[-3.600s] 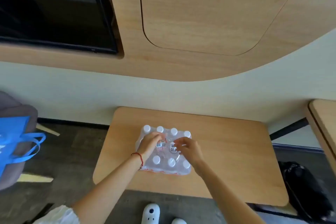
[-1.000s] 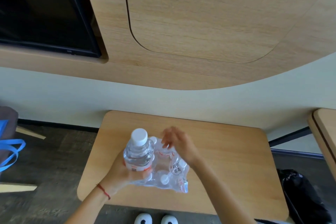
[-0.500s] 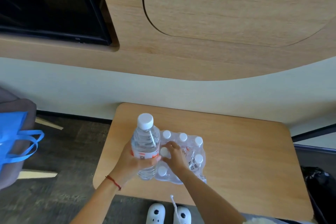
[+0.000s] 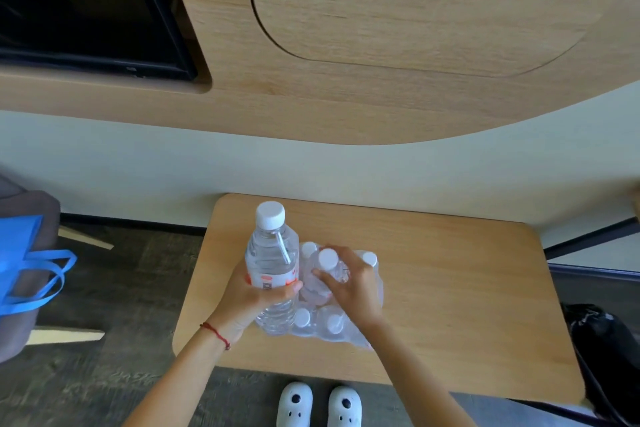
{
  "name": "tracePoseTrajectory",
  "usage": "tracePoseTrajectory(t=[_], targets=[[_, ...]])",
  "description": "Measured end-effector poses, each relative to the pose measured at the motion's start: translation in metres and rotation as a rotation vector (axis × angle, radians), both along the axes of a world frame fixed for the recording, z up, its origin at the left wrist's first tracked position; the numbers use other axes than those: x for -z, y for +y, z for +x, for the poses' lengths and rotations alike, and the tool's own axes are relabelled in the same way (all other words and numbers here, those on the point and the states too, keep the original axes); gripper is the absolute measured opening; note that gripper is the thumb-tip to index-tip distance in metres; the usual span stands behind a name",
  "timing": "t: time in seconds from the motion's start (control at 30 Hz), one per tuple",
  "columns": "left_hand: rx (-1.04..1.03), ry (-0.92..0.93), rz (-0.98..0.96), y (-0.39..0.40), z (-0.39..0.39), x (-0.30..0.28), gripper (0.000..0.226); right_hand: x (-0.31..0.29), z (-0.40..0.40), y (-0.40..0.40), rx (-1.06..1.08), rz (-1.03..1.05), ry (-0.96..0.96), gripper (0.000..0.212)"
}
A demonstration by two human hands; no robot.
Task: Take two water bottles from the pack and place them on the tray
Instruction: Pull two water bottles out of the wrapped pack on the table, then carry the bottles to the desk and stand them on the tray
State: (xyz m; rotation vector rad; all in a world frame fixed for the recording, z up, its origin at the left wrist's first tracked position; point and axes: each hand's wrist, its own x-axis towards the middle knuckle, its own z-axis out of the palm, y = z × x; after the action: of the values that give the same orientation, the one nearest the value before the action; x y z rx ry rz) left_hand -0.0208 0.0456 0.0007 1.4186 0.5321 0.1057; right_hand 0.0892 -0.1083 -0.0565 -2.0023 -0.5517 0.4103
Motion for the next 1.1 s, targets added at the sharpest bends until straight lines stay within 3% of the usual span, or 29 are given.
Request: tracePoseTrajectory(t=[0.17,0.3,0.57,0.8,1.0,1.1], targets=[[0.030,-0.029,0.012,-0.003,0.005,-0.024,0.044,-0.090,0.020,-0.022,0.218,0.443,0.152,0.013],[0.062,-0.086,0.043,-0.021,0.016,-0.065,0.037,-0.173,0.025,-0.035,0.266,0.637,0.162,0.030],[0.161,-0.151,-0.004,-0.096,0.050,-0.132,0.043,-0.244,-0.001,-0.113,0.407,0.493,-0.016,0.030],[0.460,-0.173,0.024,-0.229,0.087,-0.162,0.059,-0.263,-0.012,-0.258,0.639,0.433,-0.200,0.031],[0.559,-0.142,0.042,-0.370,0.115,-0.166,0.026,-0.272,-0.008,-0.399,0.789,0.461,-0.241,0.028],[0.555,-0.120,0.023,-0.437,0.127,-0.165,0.033,-0.274,-0.001,-0.468,0.805,0.436,-0.274,0.032]])
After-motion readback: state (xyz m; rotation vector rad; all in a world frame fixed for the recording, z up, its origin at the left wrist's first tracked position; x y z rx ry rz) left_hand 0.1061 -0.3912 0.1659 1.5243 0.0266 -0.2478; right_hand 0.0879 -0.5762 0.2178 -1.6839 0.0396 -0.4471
